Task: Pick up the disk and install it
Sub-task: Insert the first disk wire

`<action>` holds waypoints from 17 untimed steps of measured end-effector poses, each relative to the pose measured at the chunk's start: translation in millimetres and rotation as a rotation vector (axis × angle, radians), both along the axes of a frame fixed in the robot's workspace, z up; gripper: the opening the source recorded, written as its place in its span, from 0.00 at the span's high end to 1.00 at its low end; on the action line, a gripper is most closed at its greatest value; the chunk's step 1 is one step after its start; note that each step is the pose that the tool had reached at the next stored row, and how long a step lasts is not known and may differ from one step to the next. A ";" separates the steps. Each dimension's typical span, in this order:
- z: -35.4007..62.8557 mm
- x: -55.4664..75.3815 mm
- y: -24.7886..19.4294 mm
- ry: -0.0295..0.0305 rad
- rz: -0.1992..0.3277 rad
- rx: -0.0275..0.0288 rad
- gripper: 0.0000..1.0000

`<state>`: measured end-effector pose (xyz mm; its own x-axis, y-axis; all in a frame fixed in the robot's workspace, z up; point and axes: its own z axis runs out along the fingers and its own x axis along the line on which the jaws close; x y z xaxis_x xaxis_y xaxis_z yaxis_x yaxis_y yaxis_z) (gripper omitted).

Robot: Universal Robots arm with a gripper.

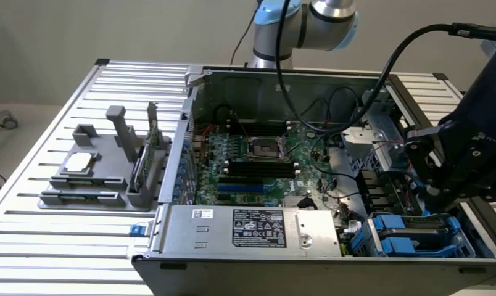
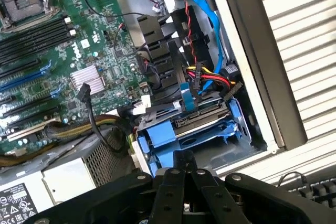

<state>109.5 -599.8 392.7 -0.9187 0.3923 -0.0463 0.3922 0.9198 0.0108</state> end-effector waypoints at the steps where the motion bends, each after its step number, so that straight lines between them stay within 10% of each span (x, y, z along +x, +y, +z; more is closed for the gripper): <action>1: -0.1 0.0 0.0 0.0000 -0.018 0.0000 0.89; 17: -5.2 0.0 0.0 0.0004 -0.296 0.0032 0.89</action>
<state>109.6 -599.7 387.5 -0.7642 0.6434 -0.0442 0.6435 0.7653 0.0133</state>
